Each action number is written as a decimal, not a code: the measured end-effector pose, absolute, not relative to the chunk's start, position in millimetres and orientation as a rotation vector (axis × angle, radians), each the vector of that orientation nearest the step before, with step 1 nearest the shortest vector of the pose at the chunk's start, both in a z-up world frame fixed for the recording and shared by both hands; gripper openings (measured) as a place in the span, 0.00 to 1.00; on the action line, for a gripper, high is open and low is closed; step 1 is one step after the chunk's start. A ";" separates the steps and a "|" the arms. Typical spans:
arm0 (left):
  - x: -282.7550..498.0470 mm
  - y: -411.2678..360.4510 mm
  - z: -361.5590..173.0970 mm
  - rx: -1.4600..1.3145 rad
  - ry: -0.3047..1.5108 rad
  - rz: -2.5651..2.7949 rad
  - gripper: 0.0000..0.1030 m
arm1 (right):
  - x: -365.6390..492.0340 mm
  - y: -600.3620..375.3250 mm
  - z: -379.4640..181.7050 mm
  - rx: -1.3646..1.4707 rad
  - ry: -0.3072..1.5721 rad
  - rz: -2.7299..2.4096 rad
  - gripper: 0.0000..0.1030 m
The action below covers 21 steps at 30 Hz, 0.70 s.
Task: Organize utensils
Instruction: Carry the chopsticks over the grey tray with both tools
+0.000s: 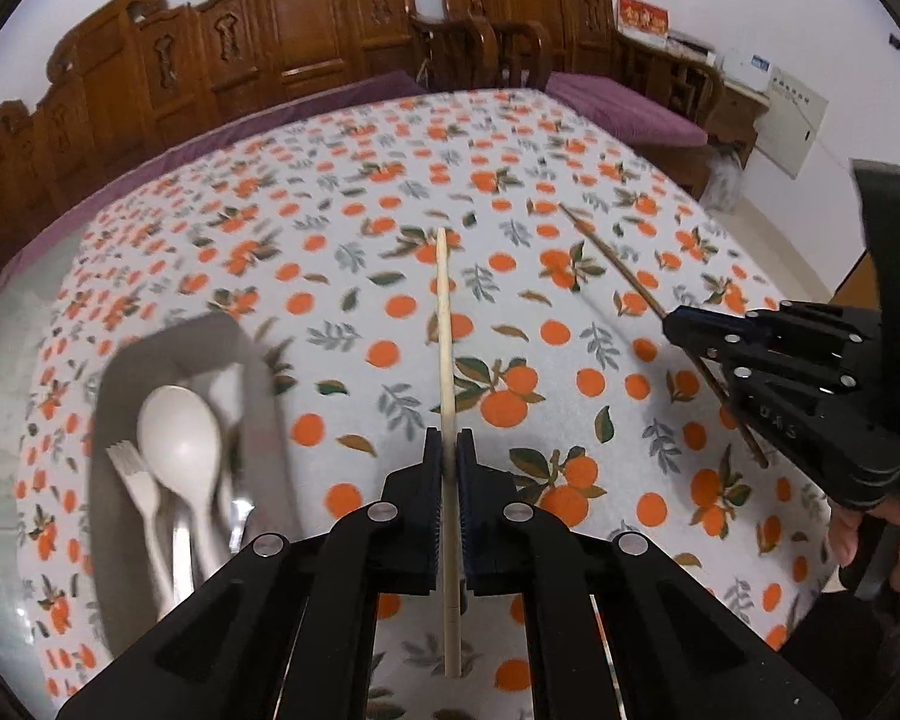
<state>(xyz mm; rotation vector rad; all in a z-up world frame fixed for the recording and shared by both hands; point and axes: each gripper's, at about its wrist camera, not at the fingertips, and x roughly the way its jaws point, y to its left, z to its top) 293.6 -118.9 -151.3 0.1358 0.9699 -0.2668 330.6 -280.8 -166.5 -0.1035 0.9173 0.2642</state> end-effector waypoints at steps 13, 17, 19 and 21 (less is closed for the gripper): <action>261.4 -70.9 -100.7 0.099 0.882 -0.248 0.04 | 277.8 -231.9 -79.2 -0.113 0.780 0.333 0.06; 252.8 -54.2 -90.8 0.092 0.863 -0.231 0.04 | 268.5 -216.3 -68.8 -0.123 0.768 0.355 0.06; 249.2 -45.1 -87.2 0.089 0.855 -0.221 0.04 | 264.8 -208.7 -66.8 -0.130 0.767 0.365 0.06; 246.8 -35.7 -85.0 0.082 0.851 -0.213 0.04 | 261.6 -201.9 -66.3 -0.130 0.773 0.377 0.06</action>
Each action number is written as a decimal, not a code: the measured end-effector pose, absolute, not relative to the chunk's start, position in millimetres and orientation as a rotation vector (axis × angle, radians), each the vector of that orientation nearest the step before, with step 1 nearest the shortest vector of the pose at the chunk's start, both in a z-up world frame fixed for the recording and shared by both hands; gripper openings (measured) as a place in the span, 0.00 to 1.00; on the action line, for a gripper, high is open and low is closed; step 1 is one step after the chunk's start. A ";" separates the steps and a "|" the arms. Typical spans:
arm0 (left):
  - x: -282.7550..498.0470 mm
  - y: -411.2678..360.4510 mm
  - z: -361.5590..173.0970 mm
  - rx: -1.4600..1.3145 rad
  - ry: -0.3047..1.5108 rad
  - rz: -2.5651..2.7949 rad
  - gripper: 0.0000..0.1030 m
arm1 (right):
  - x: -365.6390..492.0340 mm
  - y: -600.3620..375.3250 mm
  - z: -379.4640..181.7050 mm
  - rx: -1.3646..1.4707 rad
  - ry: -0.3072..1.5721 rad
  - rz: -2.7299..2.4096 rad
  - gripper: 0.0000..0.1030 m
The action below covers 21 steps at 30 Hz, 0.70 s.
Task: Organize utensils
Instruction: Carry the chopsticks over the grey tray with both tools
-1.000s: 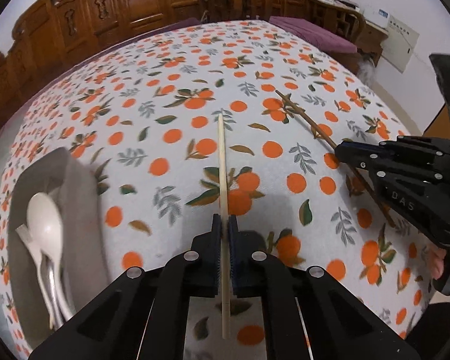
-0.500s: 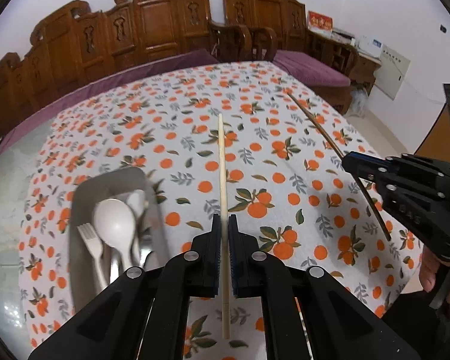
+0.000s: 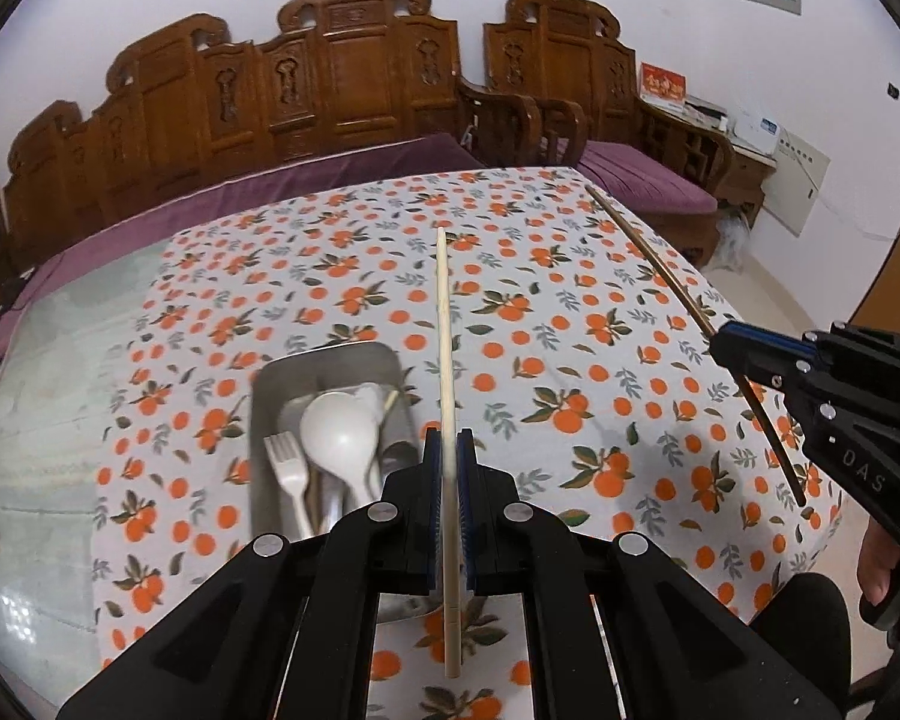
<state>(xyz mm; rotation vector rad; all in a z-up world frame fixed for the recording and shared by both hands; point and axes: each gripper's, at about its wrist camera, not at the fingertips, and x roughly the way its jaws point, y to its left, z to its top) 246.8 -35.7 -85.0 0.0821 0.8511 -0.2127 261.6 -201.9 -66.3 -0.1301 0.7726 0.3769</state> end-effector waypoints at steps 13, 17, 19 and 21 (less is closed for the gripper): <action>271.8 18.4 -114.9 0.032 0.898 -0.210 0.04 | 274.0 -154.6 -83.5 -0.141 0.817 0.429 0.06; 283.4 25.2 -132.4 0.030 0.928 -0.213 0.04 | 285.1 -139.7 -87.4 -0.149 0.823 0.453 0.06; 287.5 28.3 -141.6 0.035 0.946 -0.214 0.04 | 288.7 -133.0 -88.2 -0.151 0.821 0.463 0.06; 289.1 31.8 -150.9 0.037 0.965 -0.215 0.04 | 291.1 -126.2 -89.7 -0.147 0.819 0.476 0.06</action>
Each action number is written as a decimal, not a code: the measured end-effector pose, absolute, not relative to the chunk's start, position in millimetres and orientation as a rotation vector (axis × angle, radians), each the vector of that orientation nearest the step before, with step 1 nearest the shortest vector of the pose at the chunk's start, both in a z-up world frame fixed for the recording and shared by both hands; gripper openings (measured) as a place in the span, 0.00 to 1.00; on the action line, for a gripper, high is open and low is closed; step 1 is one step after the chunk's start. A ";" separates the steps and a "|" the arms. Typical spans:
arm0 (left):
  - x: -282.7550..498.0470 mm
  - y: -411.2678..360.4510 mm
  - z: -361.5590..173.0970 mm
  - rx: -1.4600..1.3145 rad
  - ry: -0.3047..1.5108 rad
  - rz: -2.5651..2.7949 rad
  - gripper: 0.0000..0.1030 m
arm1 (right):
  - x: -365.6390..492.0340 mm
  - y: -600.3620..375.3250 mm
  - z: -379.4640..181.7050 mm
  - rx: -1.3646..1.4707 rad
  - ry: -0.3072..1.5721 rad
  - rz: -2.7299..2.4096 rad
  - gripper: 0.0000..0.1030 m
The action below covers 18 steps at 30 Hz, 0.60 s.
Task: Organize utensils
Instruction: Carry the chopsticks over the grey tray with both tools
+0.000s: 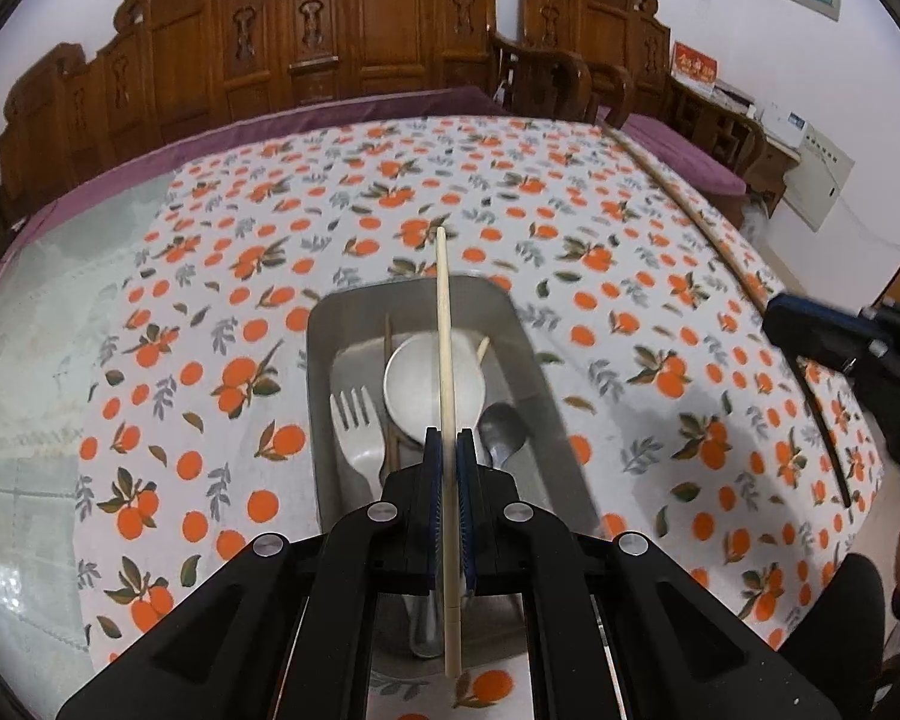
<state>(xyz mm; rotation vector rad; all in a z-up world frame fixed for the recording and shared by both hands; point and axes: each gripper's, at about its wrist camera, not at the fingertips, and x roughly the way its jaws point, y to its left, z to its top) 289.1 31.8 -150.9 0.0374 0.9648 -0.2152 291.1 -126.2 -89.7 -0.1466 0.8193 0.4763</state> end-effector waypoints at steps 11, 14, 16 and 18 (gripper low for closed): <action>292.4 47.0 -180.0 0.024 1.018 -0.202 0.04 | 293.1 -96.9 -106.1 -0.158 0.854 0.523 0.06; 293.0 48.4 -182.6 0.024 1.022 -0.199 0.04 | 294.2 -92.3 -108.6 -0.156 0.858 0.532 0.06; 293.3 50.5 -182.7 0.021 1.020 -0.190 0.04 | 293.9 -88.3 -109.6 -0.159 0.860 0.537 0.06; 292.8 54.3 -181.1 0.006 1.021 -0.193 0.04 | 294.5 -85.0 -110.6 -0.159 0.862 0.544 0.06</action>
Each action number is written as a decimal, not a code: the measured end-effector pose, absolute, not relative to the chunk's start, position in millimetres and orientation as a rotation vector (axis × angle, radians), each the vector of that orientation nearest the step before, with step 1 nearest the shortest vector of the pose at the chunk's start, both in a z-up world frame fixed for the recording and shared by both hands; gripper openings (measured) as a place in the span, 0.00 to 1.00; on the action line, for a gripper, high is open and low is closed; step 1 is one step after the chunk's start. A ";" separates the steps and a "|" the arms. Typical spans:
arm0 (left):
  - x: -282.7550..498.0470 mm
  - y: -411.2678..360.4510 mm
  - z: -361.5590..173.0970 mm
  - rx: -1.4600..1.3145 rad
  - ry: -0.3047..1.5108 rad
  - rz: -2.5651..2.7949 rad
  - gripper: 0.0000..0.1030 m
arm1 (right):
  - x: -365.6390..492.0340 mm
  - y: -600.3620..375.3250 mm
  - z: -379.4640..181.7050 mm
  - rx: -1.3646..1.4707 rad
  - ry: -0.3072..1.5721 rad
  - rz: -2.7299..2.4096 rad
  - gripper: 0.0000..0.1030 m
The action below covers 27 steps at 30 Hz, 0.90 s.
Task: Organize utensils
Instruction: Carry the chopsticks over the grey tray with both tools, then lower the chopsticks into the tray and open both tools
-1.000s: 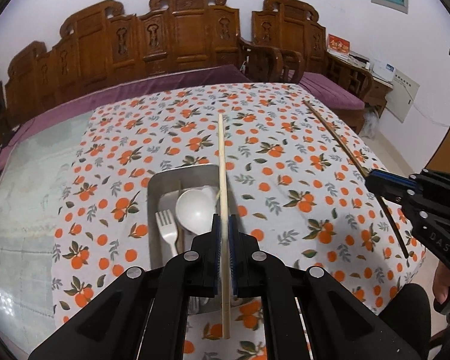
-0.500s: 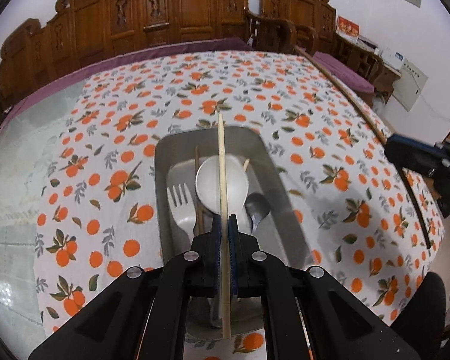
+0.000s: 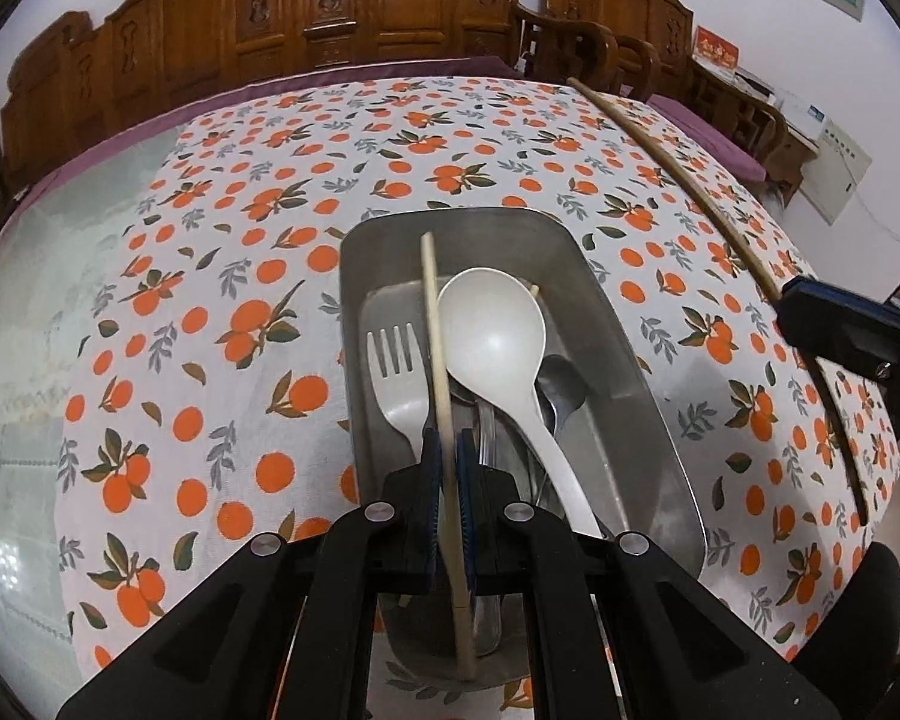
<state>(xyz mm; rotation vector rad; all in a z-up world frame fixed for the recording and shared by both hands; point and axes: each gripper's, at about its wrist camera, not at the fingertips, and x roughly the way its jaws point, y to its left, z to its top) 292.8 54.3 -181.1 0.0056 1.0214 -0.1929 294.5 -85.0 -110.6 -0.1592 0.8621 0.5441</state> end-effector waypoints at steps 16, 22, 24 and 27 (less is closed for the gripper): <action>265.6 100.3 -132.1 -0.026 0.906 -0.111 0.15 | 317.9 -52.0 -134.2 -0.058 0.899 0.569 0.06; 256.8 113.9 -120.6 -0.015 0.883 -0.086 0.15 | 326.5 -35.0 -149.4 -0.034 0.925 0.560 0.06; 255.1 117.2 -118.9 -0.014 0.880 -0.081 0.15 | 328.0 -29.1 -154.9 -0.040 0.929 0.556 0.06; 253.4 120.5 -117.1 -0.014 0.877 -0.076 0.15 | 331.5 -21.9 -165.6 -0.013 0.957 0.553 0.06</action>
